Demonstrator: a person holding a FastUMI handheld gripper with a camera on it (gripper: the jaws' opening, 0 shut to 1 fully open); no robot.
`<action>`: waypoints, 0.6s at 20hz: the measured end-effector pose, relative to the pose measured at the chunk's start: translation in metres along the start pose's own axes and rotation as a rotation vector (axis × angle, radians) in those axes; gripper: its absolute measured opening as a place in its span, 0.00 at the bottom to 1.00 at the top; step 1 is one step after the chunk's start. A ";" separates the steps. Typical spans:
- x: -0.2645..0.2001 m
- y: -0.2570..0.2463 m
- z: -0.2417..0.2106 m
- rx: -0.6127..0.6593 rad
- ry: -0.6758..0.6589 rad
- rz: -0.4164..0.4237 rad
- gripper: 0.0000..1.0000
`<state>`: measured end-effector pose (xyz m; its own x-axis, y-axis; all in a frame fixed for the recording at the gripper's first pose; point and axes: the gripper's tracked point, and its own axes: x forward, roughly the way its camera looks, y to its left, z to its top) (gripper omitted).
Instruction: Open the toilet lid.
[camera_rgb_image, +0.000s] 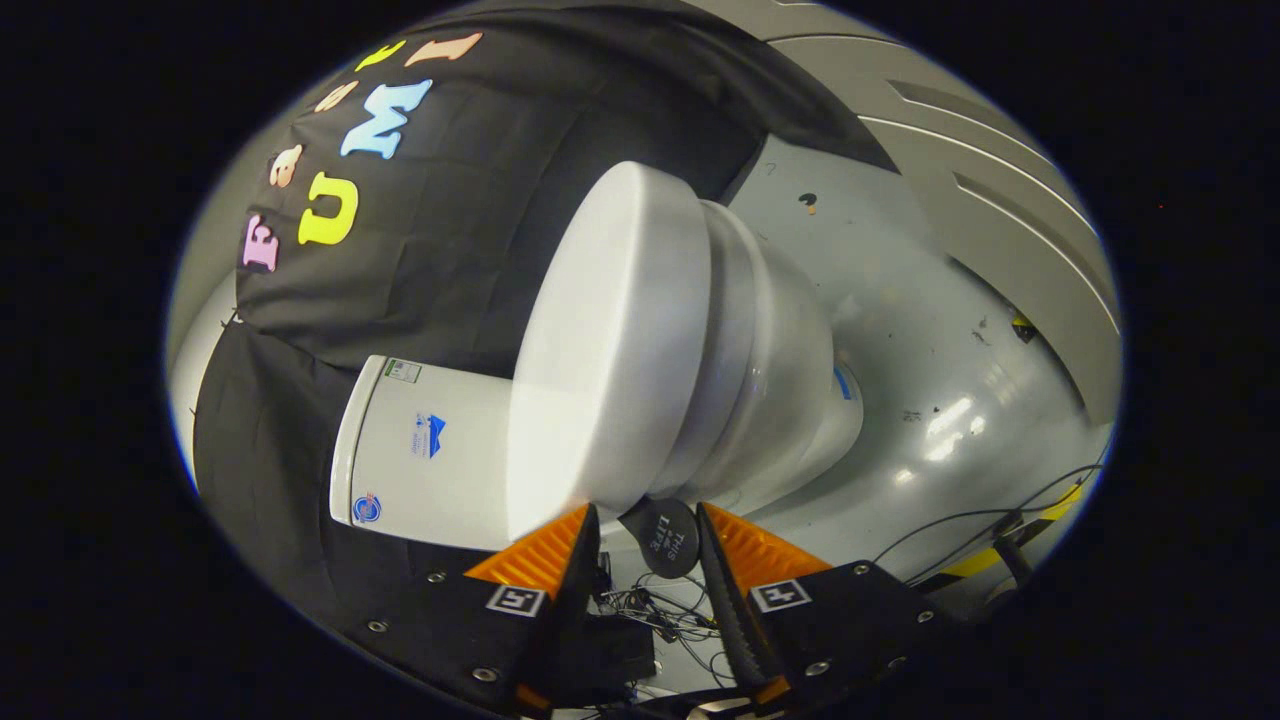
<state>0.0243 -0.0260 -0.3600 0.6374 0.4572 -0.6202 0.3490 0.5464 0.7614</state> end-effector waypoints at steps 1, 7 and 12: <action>0.002 -0.003 0.001 0.029 0.002 0.000 0.52; 0.001 -0.004 -0.002 0.164 0.018 0.057 0.18; 0.001 0.007 -0.002 0.236 -0.005 0.105 0.01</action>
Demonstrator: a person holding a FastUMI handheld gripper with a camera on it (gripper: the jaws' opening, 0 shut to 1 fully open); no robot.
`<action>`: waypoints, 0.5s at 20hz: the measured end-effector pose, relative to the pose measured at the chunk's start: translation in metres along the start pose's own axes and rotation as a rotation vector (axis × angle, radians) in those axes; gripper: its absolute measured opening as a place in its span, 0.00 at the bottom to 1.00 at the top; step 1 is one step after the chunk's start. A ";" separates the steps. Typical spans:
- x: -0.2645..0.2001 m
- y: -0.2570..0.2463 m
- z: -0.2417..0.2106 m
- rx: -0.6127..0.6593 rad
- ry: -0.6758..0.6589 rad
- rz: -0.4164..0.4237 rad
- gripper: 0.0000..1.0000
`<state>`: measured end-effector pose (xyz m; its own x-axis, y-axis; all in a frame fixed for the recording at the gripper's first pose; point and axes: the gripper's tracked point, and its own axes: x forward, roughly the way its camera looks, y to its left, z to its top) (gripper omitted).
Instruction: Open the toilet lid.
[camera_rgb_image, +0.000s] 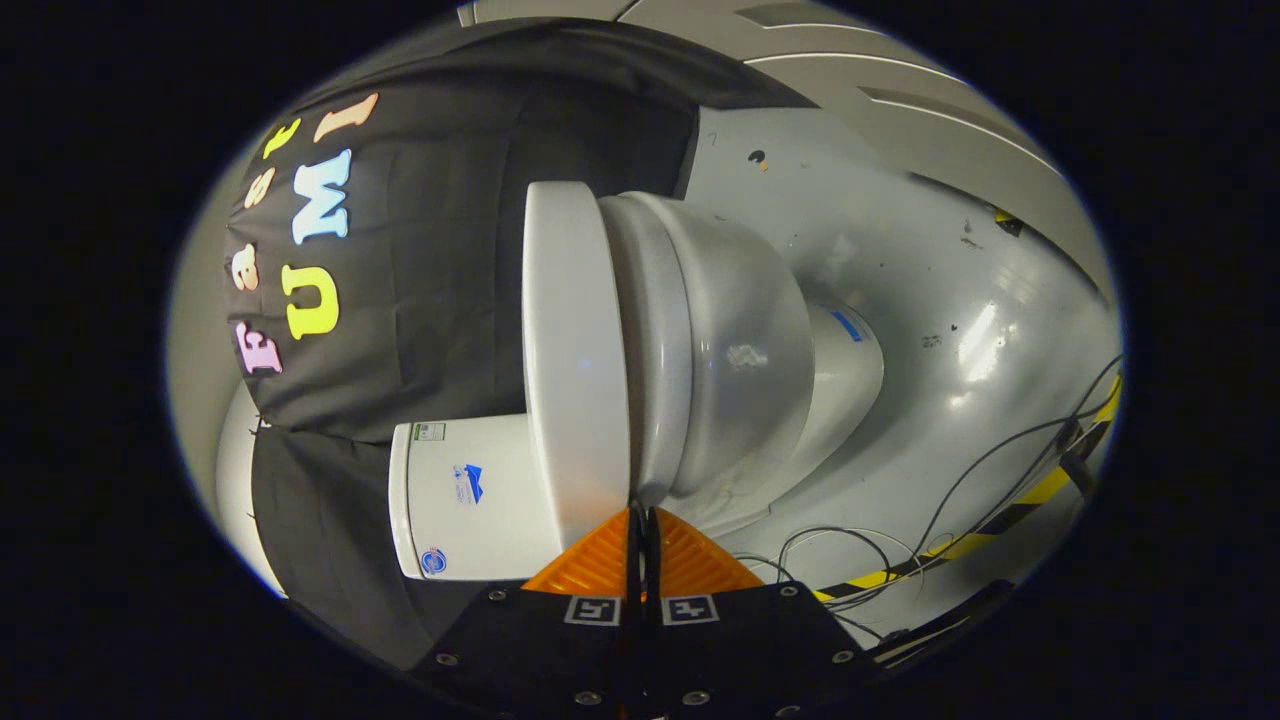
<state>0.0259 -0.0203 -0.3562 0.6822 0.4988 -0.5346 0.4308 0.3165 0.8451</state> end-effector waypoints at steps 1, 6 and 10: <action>0.002 0.001 -0.001 -0.046 -0.008 -0.020 0.00; -0.004 0.005 0.003 -0.107 -0.032 -0.079 0.00; -0.007 0.016 0.001 -0.160 -0.066 -0.105 0.00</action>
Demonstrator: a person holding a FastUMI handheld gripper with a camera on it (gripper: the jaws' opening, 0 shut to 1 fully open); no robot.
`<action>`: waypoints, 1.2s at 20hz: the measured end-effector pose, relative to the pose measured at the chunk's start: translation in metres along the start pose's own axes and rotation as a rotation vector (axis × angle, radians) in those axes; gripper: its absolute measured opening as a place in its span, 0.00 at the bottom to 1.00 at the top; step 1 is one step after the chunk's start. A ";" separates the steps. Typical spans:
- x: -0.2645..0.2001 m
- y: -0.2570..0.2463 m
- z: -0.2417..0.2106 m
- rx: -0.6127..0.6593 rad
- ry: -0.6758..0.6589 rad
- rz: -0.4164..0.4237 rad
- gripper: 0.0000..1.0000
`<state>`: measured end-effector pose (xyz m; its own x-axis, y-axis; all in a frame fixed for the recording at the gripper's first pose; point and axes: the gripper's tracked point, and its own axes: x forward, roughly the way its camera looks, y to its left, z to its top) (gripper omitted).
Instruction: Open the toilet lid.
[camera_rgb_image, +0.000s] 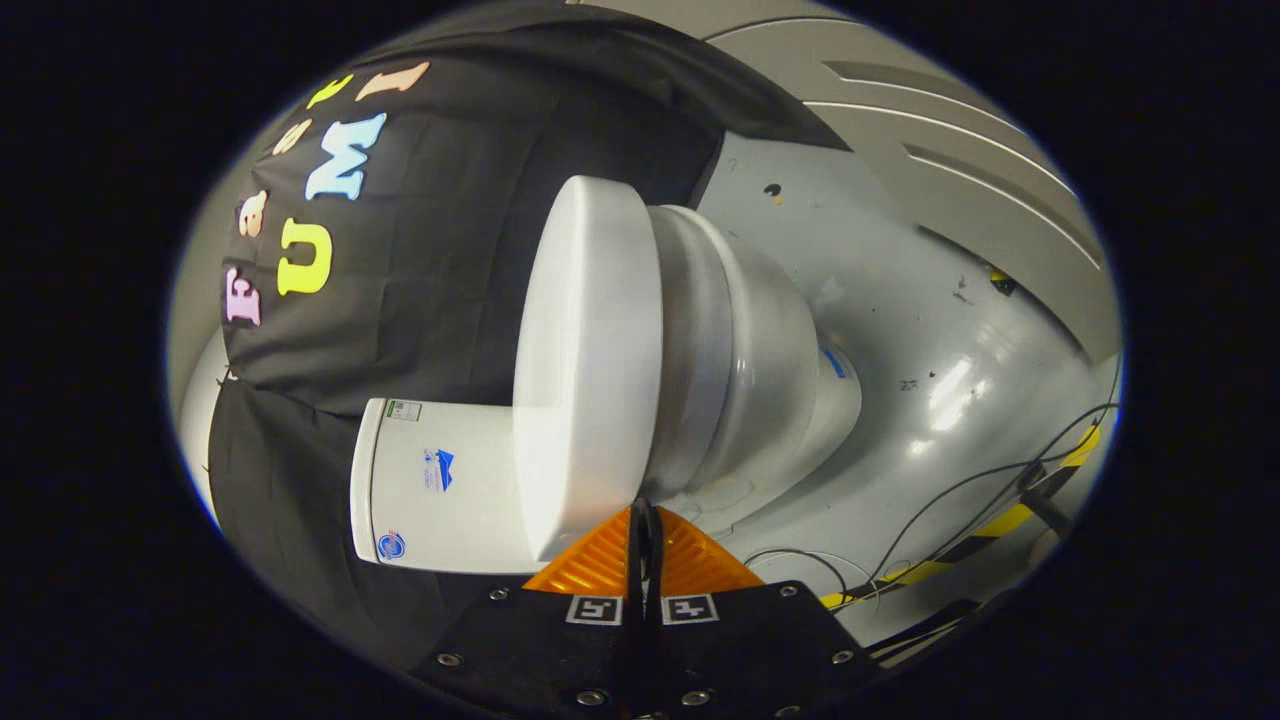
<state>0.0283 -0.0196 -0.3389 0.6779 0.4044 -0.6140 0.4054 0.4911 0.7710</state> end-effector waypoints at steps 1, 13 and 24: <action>-0.003 0.005 0.002 -0.008 -0.008 0.000 0.00; -0.025 0.058 0.006 -0.125 -0.111 -0.078 0.00; -0.038 0.116 0.000 -0.266 -0.221 -0.093 0.00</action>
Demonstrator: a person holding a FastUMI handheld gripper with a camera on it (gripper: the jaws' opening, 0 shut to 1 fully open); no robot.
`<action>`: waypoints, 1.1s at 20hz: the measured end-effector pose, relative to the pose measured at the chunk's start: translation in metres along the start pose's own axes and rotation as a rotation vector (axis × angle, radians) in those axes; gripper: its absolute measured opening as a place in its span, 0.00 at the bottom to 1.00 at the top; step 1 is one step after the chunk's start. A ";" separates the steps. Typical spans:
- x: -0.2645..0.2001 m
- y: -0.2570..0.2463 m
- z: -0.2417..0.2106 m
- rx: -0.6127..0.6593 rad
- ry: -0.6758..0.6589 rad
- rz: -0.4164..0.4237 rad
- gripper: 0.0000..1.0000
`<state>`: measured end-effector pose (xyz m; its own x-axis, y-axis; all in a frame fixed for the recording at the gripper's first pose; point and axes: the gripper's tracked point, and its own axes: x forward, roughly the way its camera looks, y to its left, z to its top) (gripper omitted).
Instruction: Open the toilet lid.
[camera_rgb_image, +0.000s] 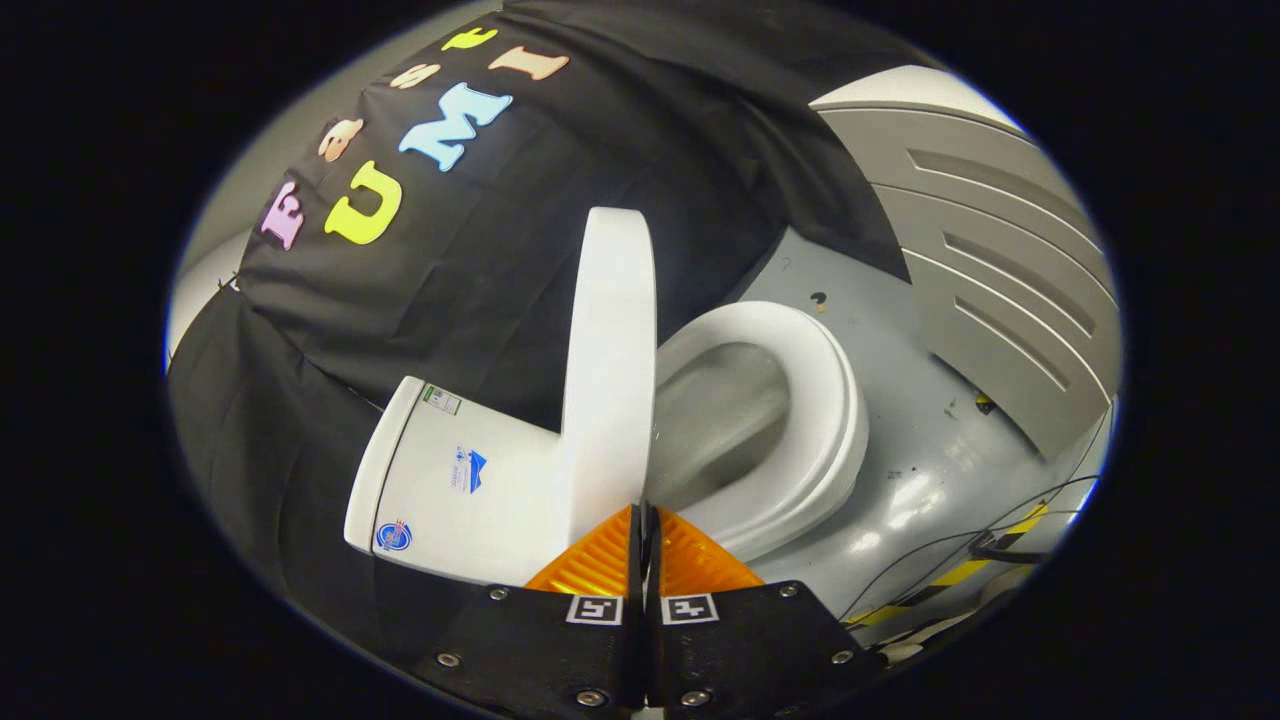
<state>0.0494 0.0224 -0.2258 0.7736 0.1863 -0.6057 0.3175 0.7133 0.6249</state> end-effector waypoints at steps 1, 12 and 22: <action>-0.002 0.004 0.001 -0.006 -0.009 -0.003 0.00; -0.011 0.057 0.000 -0.162 -0.100 -0.013 0.00; -0.014 0.118 -0.007 -0.301 -0.178 0.004 0.00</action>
<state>0.0720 0.1083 -0.1470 0.8665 0.0877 -0.4914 0.1588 0.8848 0.4380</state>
